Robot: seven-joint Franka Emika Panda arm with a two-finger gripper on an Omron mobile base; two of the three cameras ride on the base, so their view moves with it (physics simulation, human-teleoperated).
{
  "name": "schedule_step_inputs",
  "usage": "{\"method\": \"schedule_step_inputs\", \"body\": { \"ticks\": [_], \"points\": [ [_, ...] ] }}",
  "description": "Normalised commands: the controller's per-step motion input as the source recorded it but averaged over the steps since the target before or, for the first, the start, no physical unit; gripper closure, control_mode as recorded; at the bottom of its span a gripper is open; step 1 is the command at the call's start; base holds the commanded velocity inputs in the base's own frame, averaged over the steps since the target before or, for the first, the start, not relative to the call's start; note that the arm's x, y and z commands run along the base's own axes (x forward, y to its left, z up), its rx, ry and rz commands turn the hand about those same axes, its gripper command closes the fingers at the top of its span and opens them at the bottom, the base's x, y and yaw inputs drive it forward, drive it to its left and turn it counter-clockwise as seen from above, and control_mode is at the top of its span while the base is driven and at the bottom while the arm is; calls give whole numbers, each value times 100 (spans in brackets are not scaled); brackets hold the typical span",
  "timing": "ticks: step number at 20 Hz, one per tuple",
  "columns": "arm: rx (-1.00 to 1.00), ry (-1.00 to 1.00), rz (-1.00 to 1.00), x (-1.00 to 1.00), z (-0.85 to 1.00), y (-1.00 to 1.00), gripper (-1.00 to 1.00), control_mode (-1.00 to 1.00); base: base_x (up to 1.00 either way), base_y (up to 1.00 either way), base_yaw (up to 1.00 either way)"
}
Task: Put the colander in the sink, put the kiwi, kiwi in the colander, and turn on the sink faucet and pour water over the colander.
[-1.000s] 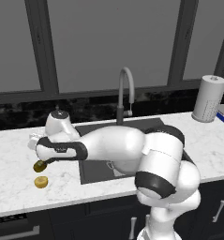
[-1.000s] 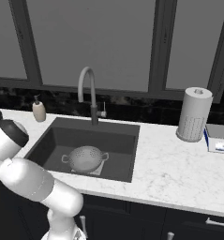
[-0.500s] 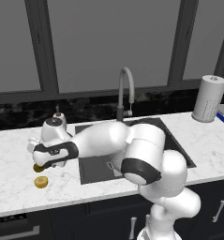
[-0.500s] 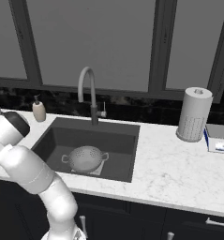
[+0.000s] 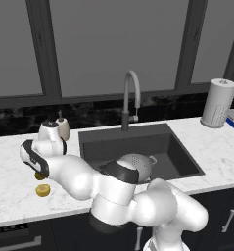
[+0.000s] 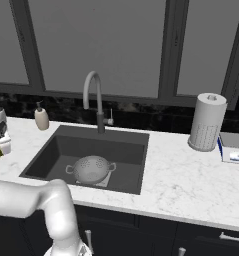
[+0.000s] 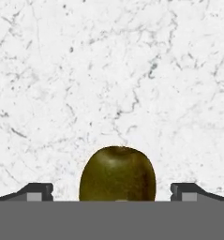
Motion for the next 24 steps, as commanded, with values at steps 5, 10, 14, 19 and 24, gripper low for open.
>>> {"method": "schedule_step_inputs", "body": {
  "ticks": [5, 10, 14, 19, 24],
  "points": [
    [-1, 4, -7, 16, -26, 32, -100, -100, 0, 0, 0],
    [-1, 4, -2, 0, -27, 18, -100, -100, 0, 0, 0],
    [-3, 1, -2, 0, -28, 9, -100, -100, 0, 0, 0],
    [-6, 7, -2, 0, -45, 10, 100, -100, 0, 0, 0],
    [-11, 2, -1, -17, -32, -5, 100, -100, 0, 0, 0]
  ]
}}
